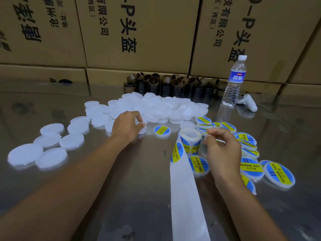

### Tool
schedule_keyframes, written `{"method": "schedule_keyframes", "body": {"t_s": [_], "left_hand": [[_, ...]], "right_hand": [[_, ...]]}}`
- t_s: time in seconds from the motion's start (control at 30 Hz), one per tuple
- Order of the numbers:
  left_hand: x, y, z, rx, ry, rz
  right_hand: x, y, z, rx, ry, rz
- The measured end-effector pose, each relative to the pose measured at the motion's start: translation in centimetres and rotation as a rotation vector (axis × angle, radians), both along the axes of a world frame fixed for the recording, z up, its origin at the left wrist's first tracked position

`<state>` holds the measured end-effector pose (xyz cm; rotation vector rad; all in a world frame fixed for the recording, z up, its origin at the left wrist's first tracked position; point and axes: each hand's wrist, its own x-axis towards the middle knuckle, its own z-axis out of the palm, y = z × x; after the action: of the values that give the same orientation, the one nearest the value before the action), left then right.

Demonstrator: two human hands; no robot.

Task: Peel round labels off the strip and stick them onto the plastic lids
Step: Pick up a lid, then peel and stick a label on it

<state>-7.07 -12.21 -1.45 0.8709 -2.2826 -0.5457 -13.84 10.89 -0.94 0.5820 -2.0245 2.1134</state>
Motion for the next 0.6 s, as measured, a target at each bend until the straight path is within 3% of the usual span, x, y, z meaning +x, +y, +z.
{"method": "schedule_keyframes", "body": {"t_s": [0.27,0.43,0.6], "left_hand": [[-0.1,-0.1,0.5,0.191,0.141,0.013],[0.6,0.1,1.2,0.196,0.145,-0.015],[2.1,2.4,2.8,0.208,0.279,-0.161]], "right_hand": [[0.0,0.1,-0.1,-0.002,0.006,0.01],[0.1,0.0,0.0,0.012,-0.007,-0.011],[0.4,-0.1,0.3,0.009,-0.002,0.025]]}}
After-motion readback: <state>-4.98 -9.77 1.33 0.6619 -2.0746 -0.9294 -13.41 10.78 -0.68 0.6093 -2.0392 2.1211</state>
